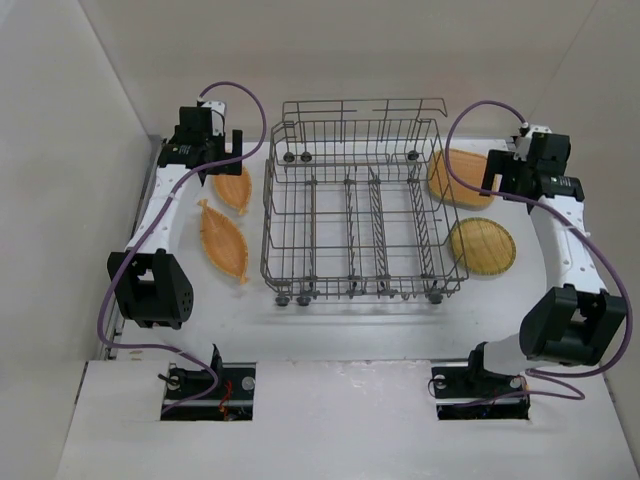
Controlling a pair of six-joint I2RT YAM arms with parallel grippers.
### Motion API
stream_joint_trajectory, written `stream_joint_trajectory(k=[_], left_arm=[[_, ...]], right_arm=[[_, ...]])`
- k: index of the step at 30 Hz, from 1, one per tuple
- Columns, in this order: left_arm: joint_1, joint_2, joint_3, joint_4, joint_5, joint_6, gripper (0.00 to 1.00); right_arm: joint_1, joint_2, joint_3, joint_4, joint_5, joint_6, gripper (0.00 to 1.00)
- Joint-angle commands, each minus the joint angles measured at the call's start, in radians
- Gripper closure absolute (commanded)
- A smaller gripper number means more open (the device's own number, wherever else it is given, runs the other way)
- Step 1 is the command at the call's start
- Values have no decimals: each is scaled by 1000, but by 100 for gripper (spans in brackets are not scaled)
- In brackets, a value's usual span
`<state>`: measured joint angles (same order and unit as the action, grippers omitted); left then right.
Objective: Load the plates into the dish rack
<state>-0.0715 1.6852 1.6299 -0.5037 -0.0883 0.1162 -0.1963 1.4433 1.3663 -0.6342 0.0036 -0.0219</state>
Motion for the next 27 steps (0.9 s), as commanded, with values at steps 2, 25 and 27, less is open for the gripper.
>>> stream_joint_trajectory(k=[2, 25, 27], left_arm=[[-7, -70, -13, 28, -11, 11, 0], [28, -119, -97, 218, -59, 68, 0], [31, -98, -64, 174, -102, 83, 0]], right_arm=[[-13, -34, 53, 62, 53, 0, 0], [-91, 12, 60, 166, -270, -61, 0], [-128, 83, 105, 130, -344, -24, 0]])
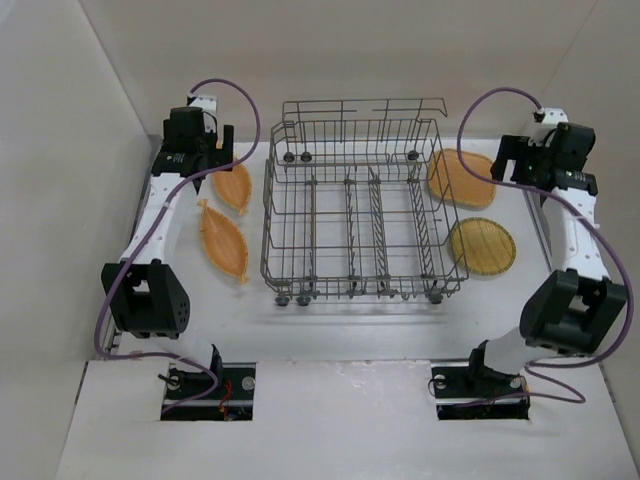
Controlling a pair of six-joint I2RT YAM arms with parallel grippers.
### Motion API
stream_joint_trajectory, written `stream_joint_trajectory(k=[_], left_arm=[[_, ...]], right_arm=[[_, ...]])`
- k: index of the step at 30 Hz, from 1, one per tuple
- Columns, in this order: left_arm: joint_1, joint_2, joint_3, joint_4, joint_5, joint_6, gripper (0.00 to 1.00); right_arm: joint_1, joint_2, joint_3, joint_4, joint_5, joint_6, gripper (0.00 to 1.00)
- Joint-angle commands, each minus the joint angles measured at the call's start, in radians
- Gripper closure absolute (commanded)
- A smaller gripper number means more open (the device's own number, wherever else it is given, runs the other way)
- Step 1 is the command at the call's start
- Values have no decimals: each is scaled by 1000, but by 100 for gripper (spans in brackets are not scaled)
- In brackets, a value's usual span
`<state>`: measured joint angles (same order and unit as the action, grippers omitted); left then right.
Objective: Load the plates into the dish rack
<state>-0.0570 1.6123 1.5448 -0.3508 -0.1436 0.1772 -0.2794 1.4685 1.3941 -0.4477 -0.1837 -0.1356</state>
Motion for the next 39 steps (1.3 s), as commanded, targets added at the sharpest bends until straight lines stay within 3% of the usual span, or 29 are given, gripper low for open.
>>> stream_joint_trajectory(k=[1, 7, 17, 39], left_arm=[[18, -23, 32, 10, -50, 24, 0], [69, 14, 80, 1, -77, -2, 0], [107, 43, 121, -54, -24, -56, 0], [116, 121, 255, -112, 76, -96, 0]], right_arm=[[-68, 96, 106, -77, -196, 111, 0], [-195, 334, 285, -186, -444, 257, 0], [-152, 469, 347, -293, -454, 254, 6], [-237, 690, 407, -264, -523, 370, 8]])
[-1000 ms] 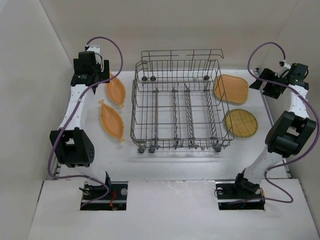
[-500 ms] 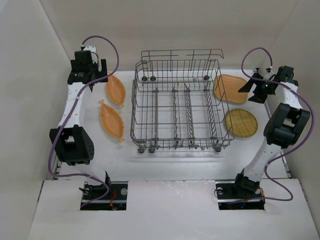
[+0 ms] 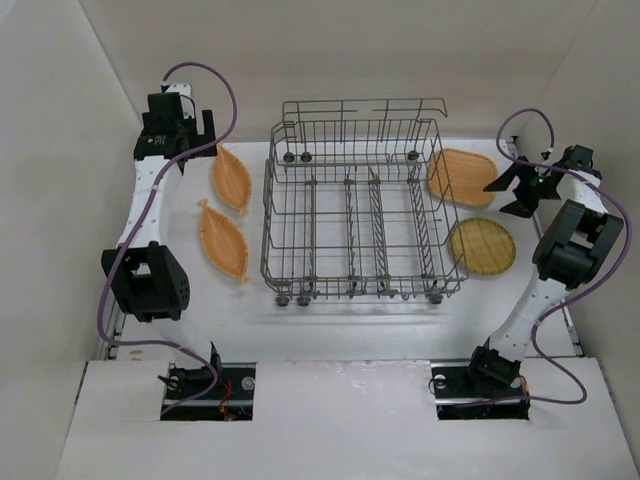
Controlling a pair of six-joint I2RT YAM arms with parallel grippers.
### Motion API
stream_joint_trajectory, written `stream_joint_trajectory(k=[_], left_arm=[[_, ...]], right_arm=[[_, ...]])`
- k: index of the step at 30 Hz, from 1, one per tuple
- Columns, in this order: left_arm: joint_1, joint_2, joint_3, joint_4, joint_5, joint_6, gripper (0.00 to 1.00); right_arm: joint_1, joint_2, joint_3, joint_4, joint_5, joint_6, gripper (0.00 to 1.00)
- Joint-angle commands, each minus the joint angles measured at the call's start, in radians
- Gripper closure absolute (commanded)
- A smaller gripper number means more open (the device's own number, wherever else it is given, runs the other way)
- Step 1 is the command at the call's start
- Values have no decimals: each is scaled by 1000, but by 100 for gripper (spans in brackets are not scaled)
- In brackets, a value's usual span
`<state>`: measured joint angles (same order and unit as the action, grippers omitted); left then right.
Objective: Load the plates into the dish rack
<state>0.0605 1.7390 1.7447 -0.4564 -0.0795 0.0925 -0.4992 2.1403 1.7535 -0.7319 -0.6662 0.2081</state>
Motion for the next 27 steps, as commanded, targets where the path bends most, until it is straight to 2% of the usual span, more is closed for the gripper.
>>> stream_joint_trajectory(k=[1, 16, 27], left_arm=[[-3, -3, 61, -8, 12, -11, 0], [-8, 62, 162, -60, 30, -8, 0], [-3, 42, 151, -76, 20, 1, 0]], right_arm=[[-20, 27, 55, 20, -49, 33, 8], [-58, 148, 135, 42, -153, 114, 7], [3, 239, 199, 65, -150, 157, 8]])
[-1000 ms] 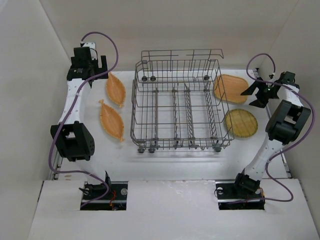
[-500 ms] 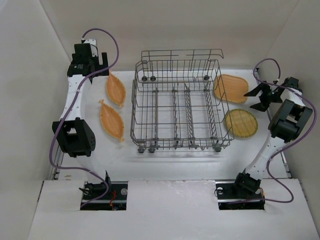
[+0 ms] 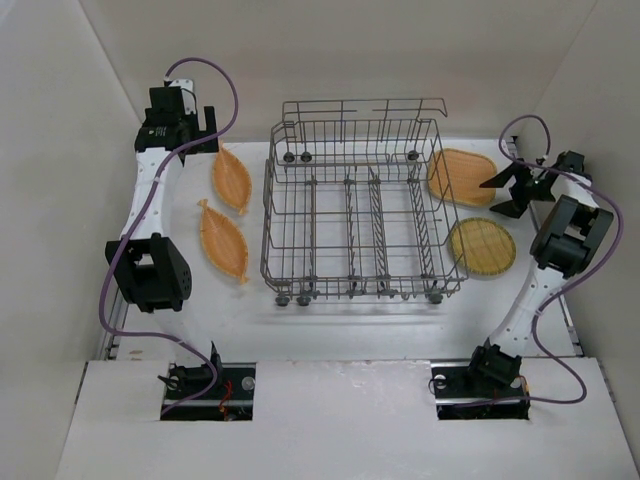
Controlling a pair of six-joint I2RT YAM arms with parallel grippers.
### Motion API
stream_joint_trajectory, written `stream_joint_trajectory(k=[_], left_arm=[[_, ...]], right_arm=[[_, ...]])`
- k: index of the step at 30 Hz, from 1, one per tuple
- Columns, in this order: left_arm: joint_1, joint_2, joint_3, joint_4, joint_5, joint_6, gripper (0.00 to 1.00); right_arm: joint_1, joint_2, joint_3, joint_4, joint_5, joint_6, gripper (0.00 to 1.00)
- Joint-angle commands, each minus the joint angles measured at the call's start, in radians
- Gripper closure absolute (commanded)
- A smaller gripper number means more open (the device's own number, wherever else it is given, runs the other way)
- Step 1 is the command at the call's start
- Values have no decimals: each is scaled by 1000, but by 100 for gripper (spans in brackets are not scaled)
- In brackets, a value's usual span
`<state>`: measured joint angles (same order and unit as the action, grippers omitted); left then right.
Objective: Load the plates into the dish rack
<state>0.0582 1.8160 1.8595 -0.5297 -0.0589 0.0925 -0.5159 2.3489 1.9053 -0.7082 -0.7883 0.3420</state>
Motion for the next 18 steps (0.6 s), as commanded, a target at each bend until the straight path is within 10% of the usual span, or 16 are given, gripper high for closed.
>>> stream_joint_trajectory(k=[1, 10, 18], left_arm=[[-1, -34, 40, -6, -1, 3, 0], [12, -11, 81, -33, -1, 18, 0], [6, 6, 104, -33, -9, 21, 0]], right_arm=[[26, 39, 51, 45, -28, 29, 8], [41, 84, 66, 102, -74, 117, 26], [70, 59, 31, 110, -26, 146, 94]])
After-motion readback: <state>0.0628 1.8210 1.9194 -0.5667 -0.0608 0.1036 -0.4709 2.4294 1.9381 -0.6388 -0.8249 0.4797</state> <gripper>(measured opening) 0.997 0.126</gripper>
